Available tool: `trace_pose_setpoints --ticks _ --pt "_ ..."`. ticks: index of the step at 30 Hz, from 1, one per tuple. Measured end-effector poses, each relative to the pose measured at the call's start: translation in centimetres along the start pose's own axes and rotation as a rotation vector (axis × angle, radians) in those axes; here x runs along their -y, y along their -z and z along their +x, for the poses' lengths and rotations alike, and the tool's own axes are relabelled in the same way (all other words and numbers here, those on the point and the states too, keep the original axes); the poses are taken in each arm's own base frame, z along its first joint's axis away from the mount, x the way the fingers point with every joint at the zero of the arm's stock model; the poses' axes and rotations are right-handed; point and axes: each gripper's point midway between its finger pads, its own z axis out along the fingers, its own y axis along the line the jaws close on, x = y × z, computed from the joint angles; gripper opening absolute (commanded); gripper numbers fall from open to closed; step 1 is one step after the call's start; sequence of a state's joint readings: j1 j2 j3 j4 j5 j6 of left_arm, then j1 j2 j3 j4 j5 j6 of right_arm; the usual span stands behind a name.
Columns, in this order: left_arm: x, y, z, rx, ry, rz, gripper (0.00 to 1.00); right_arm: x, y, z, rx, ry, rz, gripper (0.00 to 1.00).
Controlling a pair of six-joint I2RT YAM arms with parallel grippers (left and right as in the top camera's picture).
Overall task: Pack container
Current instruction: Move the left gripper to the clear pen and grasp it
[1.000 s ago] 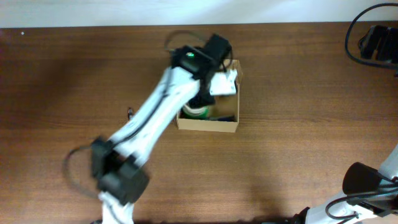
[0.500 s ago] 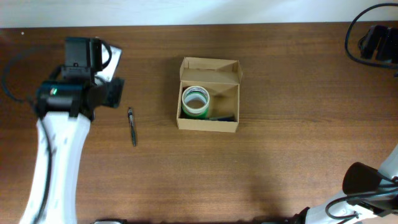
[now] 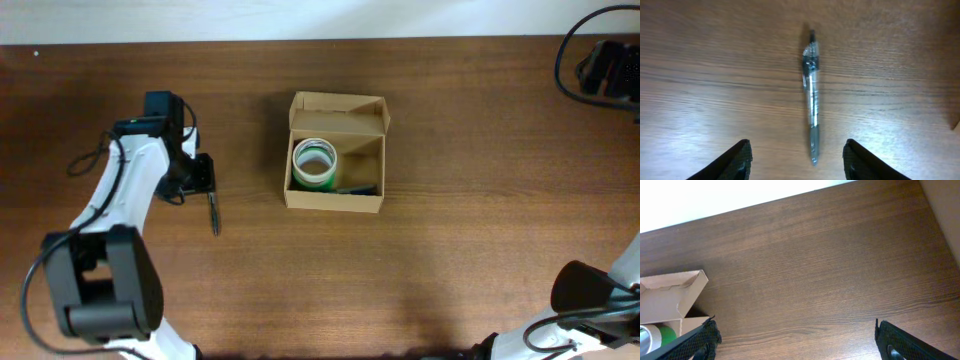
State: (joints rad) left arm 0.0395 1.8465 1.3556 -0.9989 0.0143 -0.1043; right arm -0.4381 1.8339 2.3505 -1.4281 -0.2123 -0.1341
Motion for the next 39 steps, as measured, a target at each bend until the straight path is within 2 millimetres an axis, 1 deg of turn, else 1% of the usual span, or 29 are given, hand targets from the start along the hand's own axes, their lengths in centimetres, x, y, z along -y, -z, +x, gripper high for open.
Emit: trace_pose_setpoints --ticks 3,4,7,8,9,20,26,28,30,33,34,39 --pt "0.6 -1.8 0.2 -0.042 0.017 0.009 0.55 0.0 0.0 0.0 0.0 0.0 0.0 0.99" --pt "0.8 -2.3 0.3 -0.055 0.018 0.008 0.53 0.0 0.0 0.0 0.0 0.0 0.0 0.99" --pt "1.2 -3.5 0.6 -0.085 0.021 0.007 0.46 0.0 0.0 0.0 0.0 0.0 0.0 0.99" --pt "1.3 -3.7 0.7 -0.091 0.02 0.007 0.4 0.0 0.0 0.0 0.0 -0.001 0.0 0.99" --pt "1.5 -4.0 0.8 -0.099 0.018 0.009 0.38 0.0 0.0 0.0 0.0 0.0 0.0 0.99" --pt "1.7 -4.5 0.7 -0.095 0.021 0.013 0.38 0.0 0.0 0.0 0.0 0.0 0.0 0.99" --pt "1.4 -6.1 2.7 -0.138 0.036 0.005 0.37 0.0 0.0 0.0 0.0 -0.001 0.0 0.99" --pt "1.4 -6.1 2.6 -0.128 0.045 0.007 0.33 0.0 0.0 0.0 0.0 -0.001 0.0 0.99" --pt "1.4 -6.2 2.5 -0.121 0.053 0.008 0.27 0.0 0.0 0.0 0.0 0.0 0.0 0.99" --pt "1.4 -6.2 2.3 -0.113 0.067 0.008 0.07 0.0 0.0 0.0 0.0 0.0 0.0 0.99" --pt "1.4 -6.2 2.2 -0.11 0.066 0.008 0.03 0.0 0.0 0.0 0.0 -0.001 0.0 0.99" --pt "1.5 -6.2 2.1 -0.106 0.064 0.016 0.02 0.0 0.0 0.0 0.0 0.0 0.0 0.99"
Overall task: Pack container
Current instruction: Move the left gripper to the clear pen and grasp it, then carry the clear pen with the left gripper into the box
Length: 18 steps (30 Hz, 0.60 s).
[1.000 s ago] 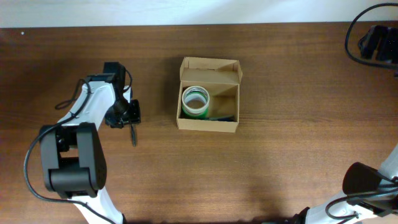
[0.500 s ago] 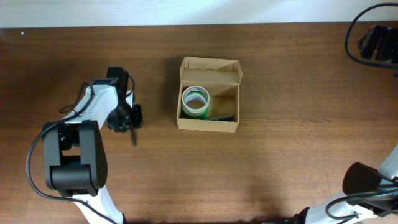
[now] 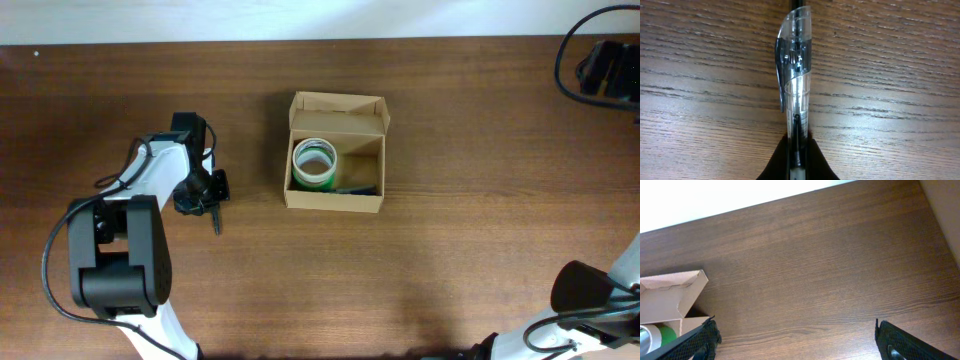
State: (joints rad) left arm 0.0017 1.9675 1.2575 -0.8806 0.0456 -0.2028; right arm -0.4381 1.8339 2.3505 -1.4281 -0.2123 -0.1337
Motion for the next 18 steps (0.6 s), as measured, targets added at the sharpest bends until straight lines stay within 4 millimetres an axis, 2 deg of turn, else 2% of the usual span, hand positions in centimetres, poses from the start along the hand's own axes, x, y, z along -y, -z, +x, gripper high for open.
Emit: trace_pose_setpoints --ticks 4,6,8,10,12,14,16,17,18 --pt "0.3 0.7 0.3 -0.028 -0.064 0.017 0.02 0.0 0.0 0.0 0.0 0.0 0.0 0.99" --pt "0.7 2.1 -0.1 -0.035 -0.122 0.03 0.02 0.0 0.0 0.0 0.0 0.0 0.0 0.99" --pt "1.4 4.5 -1.9 0.014 -0.19 0.043 0.02 0.0 0.0 0.0 0.0 -0.001 0.0 0.99" --pt "2.3 8.5 -4.0 0.098 -0.293 0.053 0.02 0.0 0.0 0.0 0.0 -0.001 0.0 0.99" --pt "3.6 13.7 -6.2 0.228 -0.432 0.052 0.02 0.0 0.0 0.0 0.0 0.0 0.0 0.99" --pt "5.5 19.8 -7.6 0.391 -0.582 0.037 0.02 0.0 0.0 0.0 0.0 0.0 0.0 0.99" --pt "7.9 25.7 -7.4 0.548 -0.748 0.013 0.02 0.0 0.0 0.0 0.0 -0.001 0.0 0.99" --pt "9.4 28.7 -6.6 0.633 -0.85 -0.003 0.02 0.0 0.0 0.0 0.0 0.0 0.0 0.99" --pt "10.8 31.0 -5.7 0.696 -0.942 -0.017 0.02 0.0 0.0 0.0 0.0 0.0 0.0 0.99"
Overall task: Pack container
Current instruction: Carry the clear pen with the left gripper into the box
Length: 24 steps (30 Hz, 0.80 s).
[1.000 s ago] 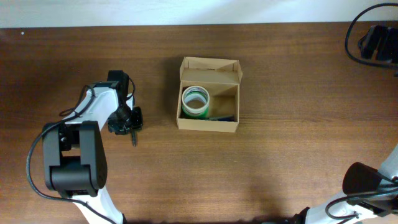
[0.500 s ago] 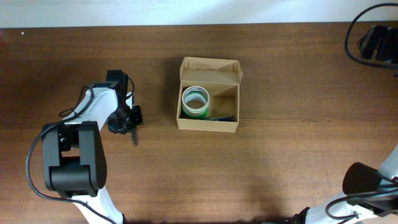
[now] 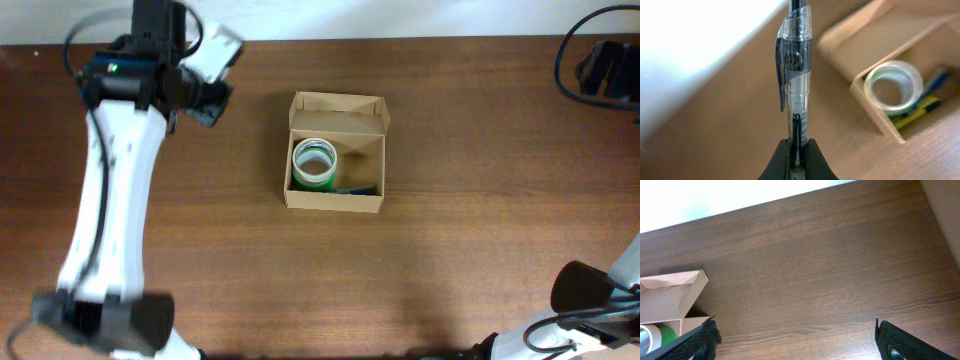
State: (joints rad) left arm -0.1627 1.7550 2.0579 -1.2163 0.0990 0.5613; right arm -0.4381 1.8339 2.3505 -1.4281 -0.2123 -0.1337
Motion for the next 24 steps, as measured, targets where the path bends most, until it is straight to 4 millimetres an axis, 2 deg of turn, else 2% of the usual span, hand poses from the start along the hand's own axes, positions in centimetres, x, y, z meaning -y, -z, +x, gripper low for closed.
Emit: trace_pose_setpoints --ticks 3,4,6,10,15,19,24 --pt "4.2 4.0 -3.6 0.119 -0.28 0.014 0.02 0.0 0.0 0.0 0.0 0.0 0.0 0.99" --pt "6.2 4.6 -4.2 0.137 -0.37 0.042 0.02 0.0 0.0 0.0 0.0 0.0 0.0 0.99" --pt "9.2 4.4 -4.5 0.134 -0.499 0.1 0.02 0.0 0.0 0.0 0.0 0.0 0.0 0.99" --pt "13.4 0.9 -3.5 0.052 -0.649 0.225 0.02 0.0 0.0 0.0 0.0 0.0 0.0 0.99" --pt "17.5 -5.8 -1.0 -0.104 -0.741 0.386 0.02 0.0 0.0 0.0 0.0 0.0 0.0 0.99" --pt "19.8 -9.8 0.9 -0.199 -0.775 0.471 0.02 0.0 0.0 0.0 0.0 0.0 0.0 0.99" --pt "21.2 -12.2 3.7 -0.32 -0.784 0.556 0.02 0.0 0.0 0.0 0.0 0.0 0.0 0.99"
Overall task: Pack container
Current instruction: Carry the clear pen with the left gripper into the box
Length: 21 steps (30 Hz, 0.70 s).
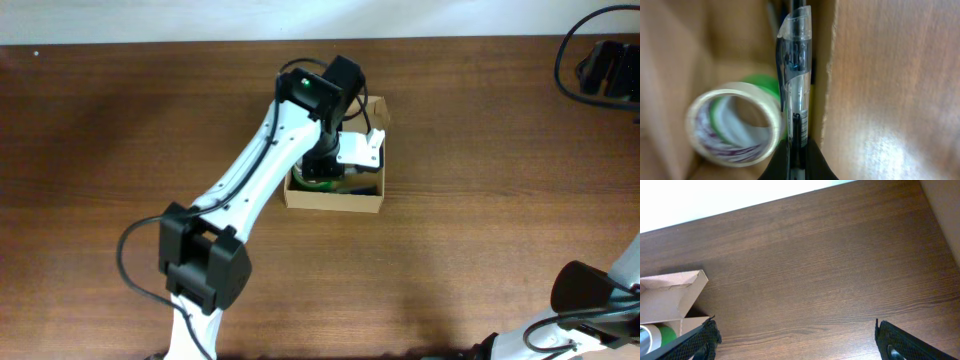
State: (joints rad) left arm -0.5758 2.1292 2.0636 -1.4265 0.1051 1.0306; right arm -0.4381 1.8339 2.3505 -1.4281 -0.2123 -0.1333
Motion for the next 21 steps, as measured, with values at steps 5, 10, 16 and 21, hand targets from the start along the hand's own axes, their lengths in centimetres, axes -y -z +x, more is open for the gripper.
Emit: trace_pose_setpoints --ticks 5,10,16,21 --pt "0.4 -2.3 0.6 -0.043 0.006 0.064 0.02 0.0 0.0 0.0 0.0 0.0 0.0 0.99" --pt "0.4 -3.2 0.7 -0.054 0.008 0.083 0.02 0.0 0.0 0.0 0.0 0.0 0.0 0.99" --pt "0.1 -3.4 0.5 -0.048 0.007 0.075 0.02 0.0 0.0 0.0 0.0 0.0 0.0 0.99" --pt "0.4 -5.1 0.4 -0.049 0.013 0.122 0.02 0.0 0.0 0.0 0.0 0.0 0.0 0.99"
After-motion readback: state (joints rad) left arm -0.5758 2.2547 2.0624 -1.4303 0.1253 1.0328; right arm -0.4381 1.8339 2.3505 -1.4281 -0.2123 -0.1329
